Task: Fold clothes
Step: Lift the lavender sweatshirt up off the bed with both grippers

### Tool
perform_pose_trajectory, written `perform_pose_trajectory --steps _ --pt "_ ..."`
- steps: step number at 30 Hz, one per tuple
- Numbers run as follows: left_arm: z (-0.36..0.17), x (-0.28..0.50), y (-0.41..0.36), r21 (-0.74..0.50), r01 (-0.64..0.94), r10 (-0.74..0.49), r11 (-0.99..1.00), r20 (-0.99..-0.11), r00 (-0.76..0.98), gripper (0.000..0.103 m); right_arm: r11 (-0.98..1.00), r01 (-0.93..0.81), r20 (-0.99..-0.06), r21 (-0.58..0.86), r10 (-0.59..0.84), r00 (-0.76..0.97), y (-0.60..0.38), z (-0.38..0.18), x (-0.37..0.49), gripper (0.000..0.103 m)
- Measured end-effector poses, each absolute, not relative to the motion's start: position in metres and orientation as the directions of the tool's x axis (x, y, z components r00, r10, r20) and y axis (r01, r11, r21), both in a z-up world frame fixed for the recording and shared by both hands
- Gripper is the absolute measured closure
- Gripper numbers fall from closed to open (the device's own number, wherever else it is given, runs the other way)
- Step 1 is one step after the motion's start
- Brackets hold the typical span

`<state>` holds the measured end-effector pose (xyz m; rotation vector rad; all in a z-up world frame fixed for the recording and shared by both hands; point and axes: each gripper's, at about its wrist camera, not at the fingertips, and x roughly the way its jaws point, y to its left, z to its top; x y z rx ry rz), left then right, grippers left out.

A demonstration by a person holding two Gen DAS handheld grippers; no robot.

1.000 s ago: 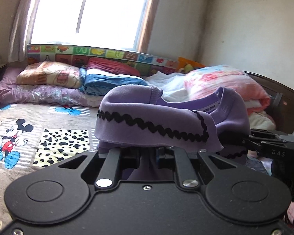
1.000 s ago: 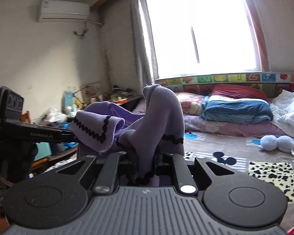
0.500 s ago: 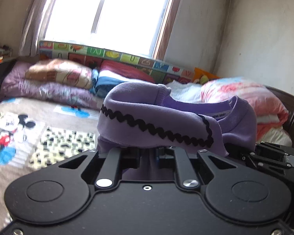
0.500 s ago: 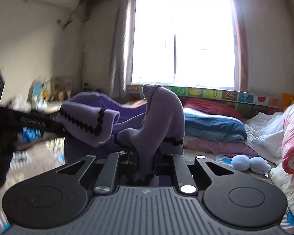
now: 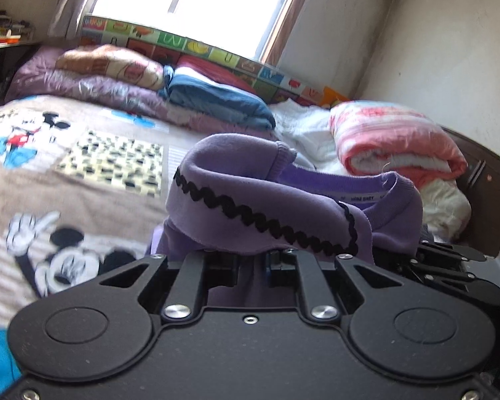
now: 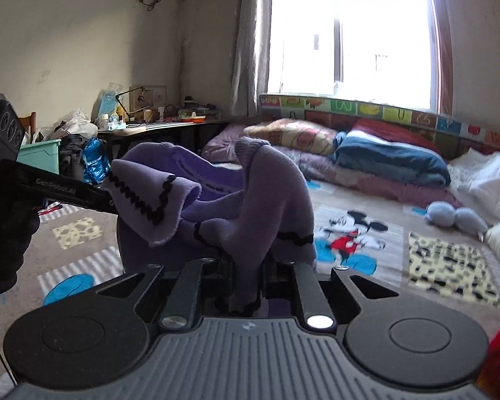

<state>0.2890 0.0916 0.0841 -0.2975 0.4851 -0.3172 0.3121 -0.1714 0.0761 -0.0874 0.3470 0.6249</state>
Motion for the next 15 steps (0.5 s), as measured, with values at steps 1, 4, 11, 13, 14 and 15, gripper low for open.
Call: perform_pose_trajectory --steps 1,4,11,13,14,15 --pt "0.081 0.283 0.091 -0.346 0.226 -0.365 0.91 -0.414 0.834 0.092 0.812 -0.583 -0.351 0.039 0.557 0.753 -0.173 0.072 0.306 0.087" --pt "0.068 0.264 0.089 -0.344 0.221 -0.364 0.913 -0.438 0.822 0.092 0.819 -0.568 -0.372 0.088 0.556 0.743 -0.176 0.059 0.29 0.087" --pt "0.031 0.226 0.09 -0.375 0.18 -0.357 0.909 -0.481 0.801 0.092 0.832 -0.527 -0.421 0.172 0.545 0.725 -0.177 0.036 0.259 0.086" --pt "0.022 0.218 0.091 -0.384 0.166 -0.354 0.908 -0.494 0.794 0.092 0.834 -0.516 -0.437 0.193 0.544 0.716 -0.176 0.029 0.25 0.085" --pt "0.018 0.215 0.091 -0.387 0.16 -0.352 0.908 -0.5 0.791 0.092 0.836 -0.511 -0.448 0.201 0.542 0.711 -0.175 0.026 0.245 0.085" --pt "0.014 0.211 0.091 -0.389 0.153 -0.35 0.909 -0.509 0.787 0.092 0.838 -0.504 -0.46 0.206 0.538 0.706 -0.174 0.022 0.241 0.083"
